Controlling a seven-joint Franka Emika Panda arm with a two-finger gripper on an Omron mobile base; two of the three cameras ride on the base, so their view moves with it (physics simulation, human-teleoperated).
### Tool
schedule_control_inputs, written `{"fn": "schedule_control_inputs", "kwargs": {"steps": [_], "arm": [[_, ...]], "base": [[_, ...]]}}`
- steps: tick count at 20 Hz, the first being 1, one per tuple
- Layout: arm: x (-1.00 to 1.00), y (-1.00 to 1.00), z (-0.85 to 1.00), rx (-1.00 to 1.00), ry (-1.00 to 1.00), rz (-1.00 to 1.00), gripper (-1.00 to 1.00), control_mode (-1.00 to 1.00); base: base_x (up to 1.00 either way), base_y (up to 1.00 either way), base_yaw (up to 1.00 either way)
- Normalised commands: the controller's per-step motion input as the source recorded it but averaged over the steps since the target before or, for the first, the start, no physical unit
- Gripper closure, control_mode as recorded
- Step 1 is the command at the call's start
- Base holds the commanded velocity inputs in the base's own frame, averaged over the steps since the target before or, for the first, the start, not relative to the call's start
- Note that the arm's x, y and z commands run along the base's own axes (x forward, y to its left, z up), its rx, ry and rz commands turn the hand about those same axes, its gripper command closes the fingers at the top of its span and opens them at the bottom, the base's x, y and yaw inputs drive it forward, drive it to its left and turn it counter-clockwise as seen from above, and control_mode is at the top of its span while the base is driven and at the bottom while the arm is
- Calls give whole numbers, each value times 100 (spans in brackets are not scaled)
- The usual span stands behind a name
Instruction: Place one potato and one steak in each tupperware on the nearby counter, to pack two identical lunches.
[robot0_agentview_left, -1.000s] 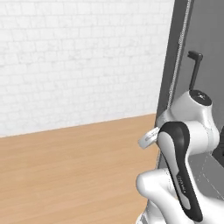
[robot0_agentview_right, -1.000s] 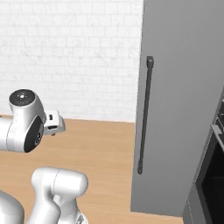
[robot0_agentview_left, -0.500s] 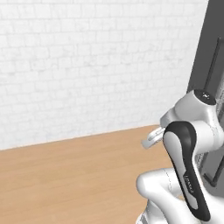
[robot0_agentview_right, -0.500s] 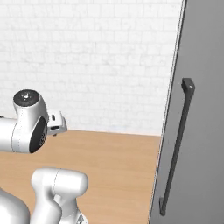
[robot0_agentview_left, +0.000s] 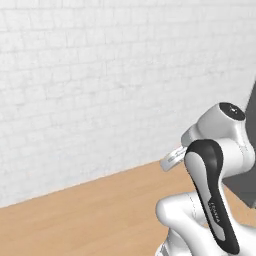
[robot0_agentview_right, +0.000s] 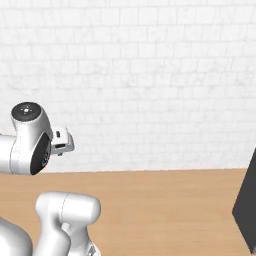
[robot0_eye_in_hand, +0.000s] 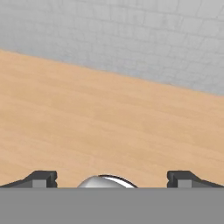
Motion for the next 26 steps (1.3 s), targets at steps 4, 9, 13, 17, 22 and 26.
{"fn": "schedule_control_inputs", "kwargs": {"steps": [4, 9, 13, 17, 22, 26], "arm": [[0, 0, 0, 0, 0, 0, -100, 100], [0, 0, 0, 0, 0, 0, -100, 100], [0, 0, 0, 0, 0, 0, -100, 100], [0, 0, 0, 0, 0, 0, -100, 100], [0, 0, 0, 0, 0, 0, -100, 100], [0, 0, 0, 0, 0, 0, -100, 100]], "base": [[45, 55, -88], [56, 67, -83], [68, 99, -67], [59, 55, -71], [23, 1, -94], [28, 0, -97]]}}
